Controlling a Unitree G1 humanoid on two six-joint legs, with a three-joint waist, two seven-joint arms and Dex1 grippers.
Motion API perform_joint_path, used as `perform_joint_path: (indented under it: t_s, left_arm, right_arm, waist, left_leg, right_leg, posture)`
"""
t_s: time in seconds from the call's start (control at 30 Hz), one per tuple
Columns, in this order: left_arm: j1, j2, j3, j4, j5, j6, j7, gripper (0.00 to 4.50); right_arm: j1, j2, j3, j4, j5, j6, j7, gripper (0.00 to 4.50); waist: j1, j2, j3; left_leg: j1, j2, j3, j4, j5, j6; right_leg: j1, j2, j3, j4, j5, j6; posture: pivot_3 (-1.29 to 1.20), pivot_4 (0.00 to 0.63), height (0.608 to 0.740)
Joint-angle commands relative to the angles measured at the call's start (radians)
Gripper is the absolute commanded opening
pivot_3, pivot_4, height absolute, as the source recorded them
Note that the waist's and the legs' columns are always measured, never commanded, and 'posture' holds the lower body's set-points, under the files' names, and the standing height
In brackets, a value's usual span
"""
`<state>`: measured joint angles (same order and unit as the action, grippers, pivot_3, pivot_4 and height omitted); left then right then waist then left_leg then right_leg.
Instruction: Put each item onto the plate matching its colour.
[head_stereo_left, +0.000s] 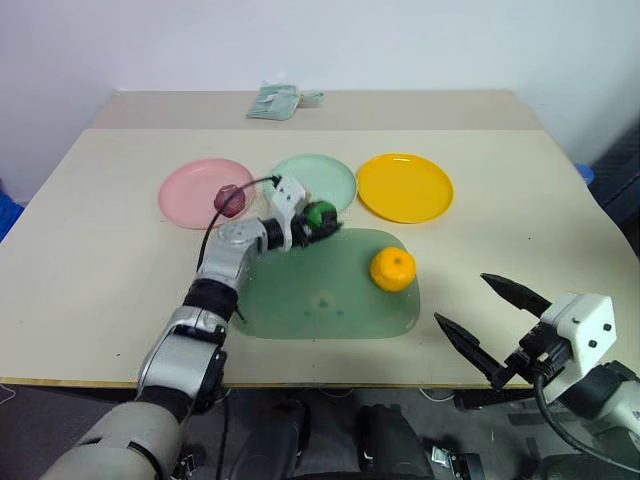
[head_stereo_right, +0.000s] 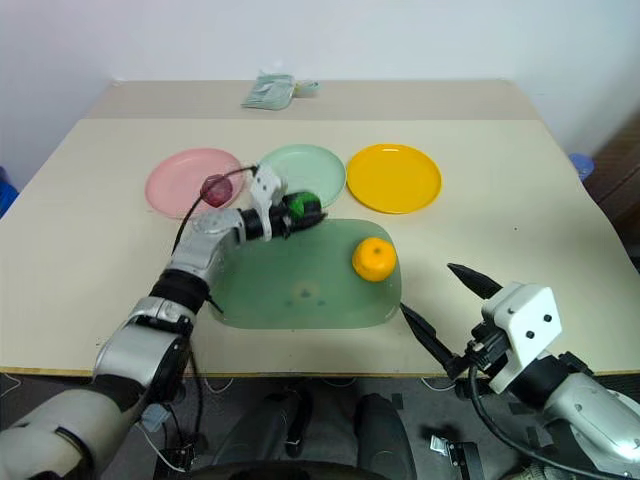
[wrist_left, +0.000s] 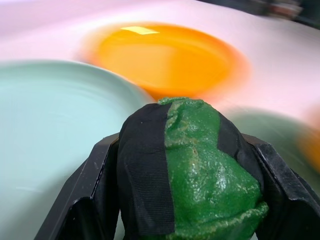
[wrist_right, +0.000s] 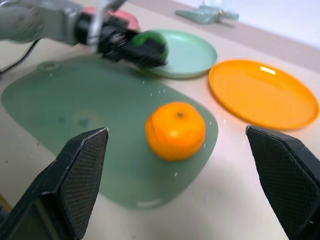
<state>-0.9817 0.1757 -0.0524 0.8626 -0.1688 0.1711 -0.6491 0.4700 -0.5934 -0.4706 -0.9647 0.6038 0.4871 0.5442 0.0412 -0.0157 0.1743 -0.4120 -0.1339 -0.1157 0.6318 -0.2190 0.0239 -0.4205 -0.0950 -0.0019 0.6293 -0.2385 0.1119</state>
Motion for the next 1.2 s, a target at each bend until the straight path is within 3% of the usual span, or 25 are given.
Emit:
perform_joint_path:
  t_s: [0.03,0.17,0.27,0.3,0.47,0.6,0.73,0.83,1.03,1.2]
  left_arm:
    - [-0.136,-0.036,0.067,0.156,0.021,0.000,0.230,3.18]
    - [-0.231,-0.071,0.119,0.324,0.035,-0.057,0.405,3.18]
    - [-0.255,-0.090,0.127,0.380,0.049,-0.071,0.438,3.94]
    - [-0.259,-0.095,0.131,0.385,0.049,-0.077,0.431,4.47]
    - [-0.245,-0.090,0.183,0.352,0.009,-0.095,0.369,4.47]
    - [-0.053,-0.014,0.139,0.084,0.014,-0.217,0.132,4.47]
    - [0.239,0.136,0.094,-0.406,-0.110,-0.081,-0.194,4.47]
    - [0.404,0.261,0.122,-0.645,-0.243,0.016,-0.380,4.47]
    - [0.611,0.462,0.176,-0.864,-0.375,0.112,-0.569,4.47]
    - [0.720,0.520,0.185,-0.966,-0.405,0.129,-0.601,4.47]
  right_arm:
    - [-0.090,-0.029,0.049,0.030,-0.009,0.005,-0.014,4.50]
    - [-0.202,-0.059,0.112,0.098,-0.043,0.014,-0.018,4.50]
    - [-0.279,-0.074,0.156,0.151,-0.064,0.017,-0.015,4.50]
    - [-0.302,-0.078,0.171,0.167,-0.074,0.015,-0.010,4.50]
    - [-0.382,-0.076,0.218,0.219,-0.085,0.018,0.004,4.50]
    - [-0.455,-0.067,0.295,0.284,-0.112,0.027,0.005,4.50]
    - [-0.513,-0.043,0.380,0.403,-0.161,0.003,0.021,4.50]
    - [-0.549,-0.019,0.424,0.495,-0.191,-0.036,0.047,4.50]
    - [-0.617,0.016,0.474,0.635,-0.222,-0.098,0.109,4.50]
    - [-0.663,0.039,0.504,0.718,-0.237,-0.121,0.157,4.50]
  waist:
    - [-0.001,0.000,0.000]
    - [-0.001,-0.001,0.000]
    - [-0.002,-0.001,0.000]
    - [-0.001,-0.001,0.000]
    - [-0.001,-0.002,0.001]
    - [-0.020,-0.001,0.000]
    - [-0.047,0.000,0.000]
    - [-0.052,0.001,0.000]
    - [-0.035,0.003,0.000]
    - [-0.025,0.004,0.000]
  left_leg:
    - [0.000,0.000,0.000,0.000,0.000,0.000]
    - [0.000,-0.001,0.001,-0.001,0.000,0.001]
    - [0.000,-0.001,0.001,-0.001,0.000,0.001]
    - [0.000,-0.001,0.001,-0.001,0.000,0.001]
    - [0.000,-0.002,0.001,0.000,0.000,0.001]
    - [0.001,-0.001,0.003,-0.002,0.000,0.001]
    - [0.001,0.000,0.003,-0.004,0.000,0.000]
    - [0.001,0.000,0.003,-0.004,0.000,0.000]
    - [0.002,0.000,0.003,-0.002,-0.001,0.000]
    - [0.002,0.000,0.003,-0.002,-0.001,0.000]
  right_leg:
    - [0.000,0.000,0.000,0.000,0.000,0.001]
    - [0.000,0.000,-0.001,0.000,0.001,-0.001]
    - [-0.001,0.000,-0.001,0.000,0.001,-0.002]
    - [-0.001,0.000,-0.001,0.000,0.001,-0.002]
    - [0.000,-0.001,-0.001,0.000,0.002,-0.001]
    - [-0.001,-0.001,0.001,0.001,0.002,-0.002]
    - [-0.003,0.000,0.004,0.002,0.003,-0.004]
    - [-0.004,0.000,0.004,0.002,0.004,-0.005]
    - [-0.002,0.000,0.004,0.001,0.004,-0.007]
    - [-0.004,0.000,0.004,0.001,0.004,-0.007]
  posture:
    - [0.00,0.150,0.740]
    - [0.00,0.150,0.740]
    - [0.00,0.150,0.740]
    - [0.00,0.150,0.740]
    - [0.00,0.150,0.740]
    - [0.00,0.150,0.740]
    - [0.00,0.150,0.740]
    - [0.00,0.150,0.740]
    - [0.00,0.150,0.740]
    - [0.00,0.150,0.740]
